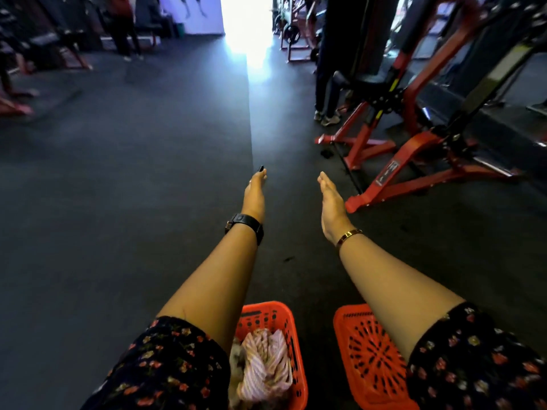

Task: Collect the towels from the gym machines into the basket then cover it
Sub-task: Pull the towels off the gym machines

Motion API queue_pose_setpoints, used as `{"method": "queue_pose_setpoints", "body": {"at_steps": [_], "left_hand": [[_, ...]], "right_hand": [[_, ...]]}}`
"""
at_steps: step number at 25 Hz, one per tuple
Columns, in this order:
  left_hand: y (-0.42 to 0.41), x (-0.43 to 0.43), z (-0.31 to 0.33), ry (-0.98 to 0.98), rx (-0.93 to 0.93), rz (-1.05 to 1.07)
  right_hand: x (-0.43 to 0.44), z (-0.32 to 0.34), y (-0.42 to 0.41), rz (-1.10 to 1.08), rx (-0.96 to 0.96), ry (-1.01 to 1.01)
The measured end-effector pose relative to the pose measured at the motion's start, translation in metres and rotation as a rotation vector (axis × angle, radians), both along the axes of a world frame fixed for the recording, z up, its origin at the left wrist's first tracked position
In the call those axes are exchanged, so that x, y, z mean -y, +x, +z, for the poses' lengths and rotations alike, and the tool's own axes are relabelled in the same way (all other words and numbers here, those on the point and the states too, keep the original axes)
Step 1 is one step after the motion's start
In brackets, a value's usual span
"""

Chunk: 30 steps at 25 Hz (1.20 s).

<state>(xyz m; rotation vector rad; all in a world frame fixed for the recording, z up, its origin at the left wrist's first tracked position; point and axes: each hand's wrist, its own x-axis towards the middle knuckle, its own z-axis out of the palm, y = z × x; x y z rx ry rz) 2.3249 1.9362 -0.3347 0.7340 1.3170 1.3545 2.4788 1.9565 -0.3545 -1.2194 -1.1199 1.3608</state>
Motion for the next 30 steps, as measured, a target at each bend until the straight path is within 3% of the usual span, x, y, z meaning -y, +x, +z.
{"method": "queue_pose_setpoints", "body": {"at_steps": [6,17,23,30], "left_hand": [[0.043,0.002,0.049,0.145,0.013,-0.107],[0.08,0.013,0.086,0.15,0.01,-0.384],[0.083,0.037,0.1,0.233,0.02,-0.565],[0.176,0.147,0.08,0.156,0.058,-0.957]], "right_hand": [[0.009,0.05,0.055,-0.137,-0.091,0.045],[0.054,0.097,0.086,-0.385,-0.111,0.221],[0.114,0.099,0.076,-0.585,-0.073,0.256],[0.258,0.085,0.125,-0.899,0.004,0.218]]}}
